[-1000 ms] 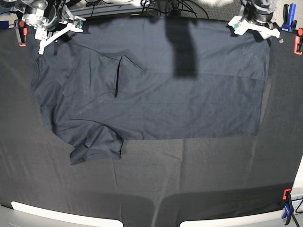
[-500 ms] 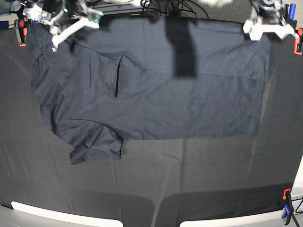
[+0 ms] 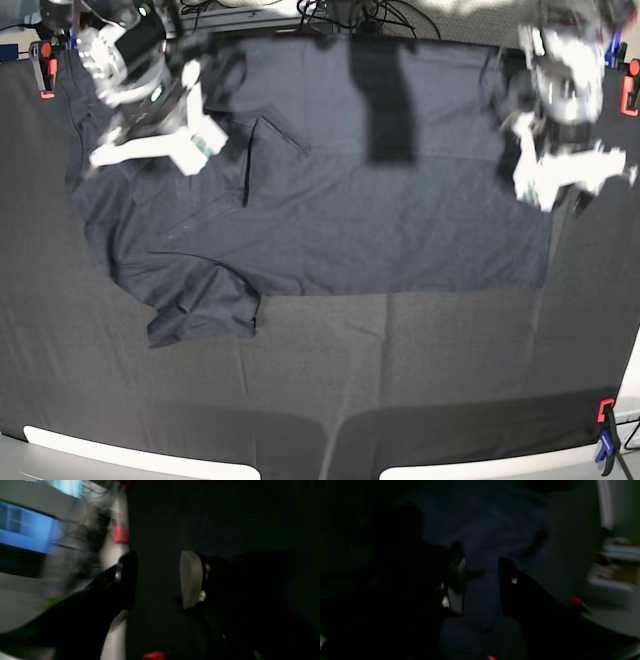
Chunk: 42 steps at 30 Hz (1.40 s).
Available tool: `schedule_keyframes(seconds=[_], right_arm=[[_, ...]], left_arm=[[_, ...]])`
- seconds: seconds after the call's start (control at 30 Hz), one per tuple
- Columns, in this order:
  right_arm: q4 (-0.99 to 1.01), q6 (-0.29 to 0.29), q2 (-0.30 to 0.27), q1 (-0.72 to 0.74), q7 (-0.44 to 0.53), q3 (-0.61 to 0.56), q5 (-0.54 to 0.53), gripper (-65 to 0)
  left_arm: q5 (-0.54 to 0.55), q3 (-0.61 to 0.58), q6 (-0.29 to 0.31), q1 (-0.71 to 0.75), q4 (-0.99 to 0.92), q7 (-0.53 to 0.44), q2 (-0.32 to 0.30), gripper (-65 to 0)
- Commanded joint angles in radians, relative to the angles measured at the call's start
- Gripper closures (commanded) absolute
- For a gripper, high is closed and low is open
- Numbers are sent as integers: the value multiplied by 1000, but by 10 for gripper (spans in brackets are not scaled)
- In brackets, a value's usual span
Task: Layout the t-shirt on the table in an organized manner, then fold the t-shirt properly
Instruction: 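Move both grippers down onto the shirt's sides to grasp again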
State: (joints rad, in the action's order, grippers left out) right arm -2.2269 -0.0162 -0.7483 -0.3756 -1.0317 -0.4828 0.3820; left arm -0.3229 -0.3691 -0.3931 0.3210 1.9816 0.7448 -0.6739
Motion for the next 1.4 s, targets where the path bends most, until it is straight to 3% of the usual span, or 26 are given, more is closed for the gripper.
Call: schedule_keyframes(seconds=[0.0, 0.17, 0.27, 0.37, 0.5, 0.57, 0.7, 0.83, 1.03, 1.2, 1.37], right_arm=[[-16, -34, -10, 15, 12, 6, 45, -216], [-16, -52, -7, 29, 13, 6, 87, -216], [-16, -52, 10, 29, 9, 6, 87, -216], [-16, -52, 36, 29, 10, 6, 87, -216], [-16, -52, 65, 29, 10, 6, 87, -216], [-16, -52, 74, 29, 10, 6, 88, -216], [-16, -52, 75, 29, 10, 6, 87, -216], [-16, -52, 78, 25, 0, 6, 93, -216], [-16, -52, 128, 6, -11, 5, 116, -216], [-16, -52, 150, 6, -14, 5, 116, -216], [-16, -52, 153, 6, -16, 5, 116, -216]], left_arm=[[-5, 8, 16, -39, 10, -42, -3, -263], [137, 9, 101, -214, -47, -99, 15, -263], [145, 9, 162, -307, -146, -103, 27, -263], [166, 9, 175, -389, -282, -128, 28, -262], [296, 9, 210, -509, -491, -158, 28, -262], [378, 9, 283, -564, -592, -185, 27, -262], [594, 9, 486, -660, -777, -229, 28, -262], [776, 9, 623, -745, -947, -287, 29, -262], [921, 24, 729, -829, -1160, -319, 39, -262], [1004, 117, 851, -832, -1256, -271, 92, -262], [1006, 172, 903, -831, -1283, -192, 151, -262]])
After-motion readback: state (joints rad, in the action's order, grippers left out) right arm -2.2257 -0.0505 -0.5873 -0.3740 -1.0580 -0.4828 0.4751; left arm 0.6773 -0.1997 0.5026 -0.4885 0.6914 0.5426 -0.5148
